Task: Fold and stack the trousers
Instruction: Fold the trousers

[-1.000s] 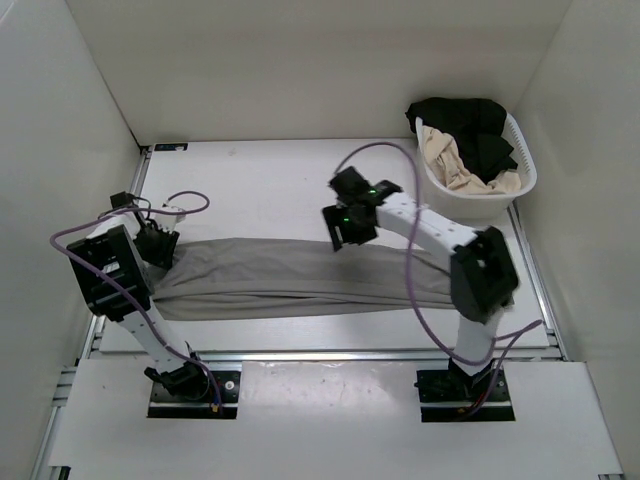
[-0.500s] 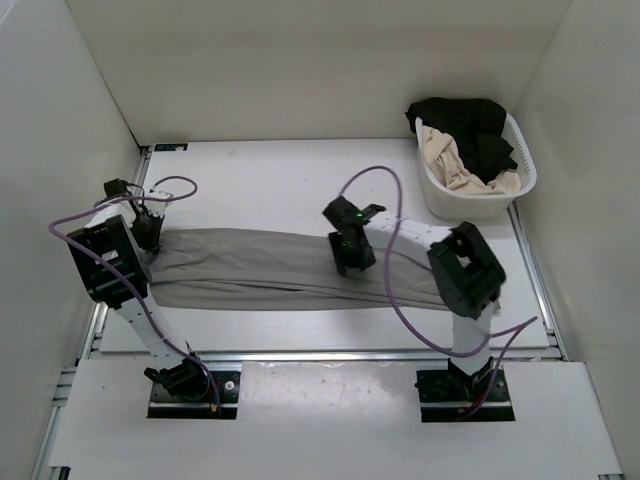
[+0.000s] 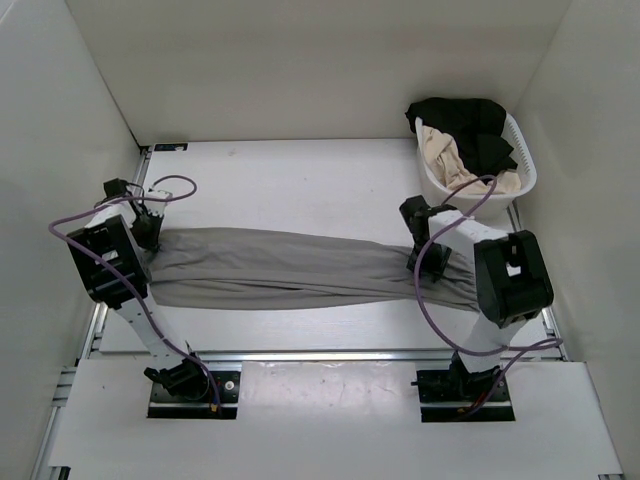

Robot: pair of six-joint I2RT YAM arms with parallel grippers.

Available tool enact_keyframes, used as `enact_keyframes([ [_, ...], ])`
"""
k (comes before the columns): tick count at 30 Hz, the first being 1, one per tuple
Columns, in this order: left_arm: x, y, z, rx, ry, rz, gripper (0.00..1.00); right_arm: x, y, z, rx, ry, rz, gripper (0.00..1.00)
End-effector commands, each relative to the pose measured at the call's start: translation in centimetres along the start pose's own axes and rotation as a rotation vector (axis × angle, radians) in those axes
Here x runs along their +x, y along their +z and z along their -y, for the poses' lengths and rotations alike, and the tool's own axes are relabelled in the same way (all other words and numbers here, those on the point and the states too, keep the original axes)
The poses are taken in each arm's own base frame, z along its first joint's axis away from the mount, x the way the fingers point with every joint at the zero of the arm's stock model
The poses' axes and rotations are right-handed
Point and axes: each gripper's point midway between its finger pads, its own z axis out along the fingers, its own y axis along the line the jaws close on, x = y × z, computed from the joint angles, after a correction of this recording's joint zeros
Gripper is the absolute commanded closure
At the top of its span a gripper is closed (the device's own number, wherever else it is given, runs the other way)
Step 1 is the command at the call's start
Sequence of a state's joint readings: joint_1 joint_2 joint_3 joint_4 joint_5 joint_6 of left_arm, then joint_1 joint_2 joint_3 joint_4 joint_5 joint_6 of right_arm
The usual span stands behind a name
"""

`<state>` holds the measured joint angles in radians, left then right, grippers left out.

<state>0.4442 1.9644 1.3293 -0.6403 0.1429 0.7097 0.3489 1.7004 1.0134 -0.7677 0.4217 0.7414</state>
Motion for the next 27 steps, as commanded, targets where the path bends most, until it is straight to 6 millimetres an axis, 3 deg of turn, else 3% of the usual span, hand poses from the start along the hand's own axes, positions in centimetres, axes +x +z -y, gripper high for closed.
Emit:
enact_keyframes([
  [1, -1.7, -0.5, -1.6, -0.032, -0.024, 0.041, 0.8, -3.7, 2.1, -0.2, 0.048, 0.084, 0.052, 0.5],
  [4, -2.9, -1.0, -3.3, -0.084, -0.032, 0.053, 0.77, -7.1, 1.8, -0.3, 0.047, 0.133, 0.097, 0.5],
  [7, -4.6, -2.2, -4.7, -0.126, -0.043, 0.091, 0.69, -8.4, 1.2, -0.4, 0.046, 0.117, 0.103, 0.5],
  [8, -4.9, -2.5, -5.2, -0.146, -0.043, 0.094, 0.62, -8.8, 1.0, -0.5, 0.039, 0.111, 0.111, 0.5],
  [10, -6.0, -3.7, -6.1, -0.181, -0.063, 0.121, 0.56, -8.8, 0.4, -0.6, 0.024, 0.095, 0.107, 0.5],
  [11, -6.6, -5.1, -6.3, -0.202, -0.059, 0.147, 0.46, -8.3, 0.4, -0.5, 0.012, 0.077, 0.093, 0.5],
  [13, -7.5, -7.9, -6.4, -0.229, -0.04, 0.201, 0.33, -7.7, -0.7, -1.6, -0.061, 0.0, 0.117, 0.44],
  [15, -7.5, -9.4, -6.1, -0.248, -0.014, 0.218, 0.28, -7.0, -2.6, -2.8, -0.113, -0.073, 0.149, 0.4],
  [18, -7.2, -11.8, -4.4, -0.232, 0.068, 0.263, 0.28, -6.2, -4.7, -2.6, -0.103, -0.142, 0.185, 0.31],
  [20, -5.2, -11.0, -0.5, -0.115, 0.156, 0.225, 0.29, -6.0, -5.5, -2.3, -0.12, -0.137, 0.193, 0.28],
  [21, -4.9, -11.6, 0.8, -0.109, 0.202, 0.226, 0.3, -6.4, -6.5, -2.1, -0.141, -0.123, 0.221, 0.28],
  [24, -2.0, -9.0, 5.4, -0.024, 0.319, 0.142, 0.38, -5.3, -6.9, -1.6, -0.157, -0.121, 0.197, 0.28],
  [27, -1.7, -7.6, 8.0, 0.062, 0.322, 0.143, 0.43, -3.9, -6.6, 0.1, -0.113, -0.089, 0.152, 0.28],
])
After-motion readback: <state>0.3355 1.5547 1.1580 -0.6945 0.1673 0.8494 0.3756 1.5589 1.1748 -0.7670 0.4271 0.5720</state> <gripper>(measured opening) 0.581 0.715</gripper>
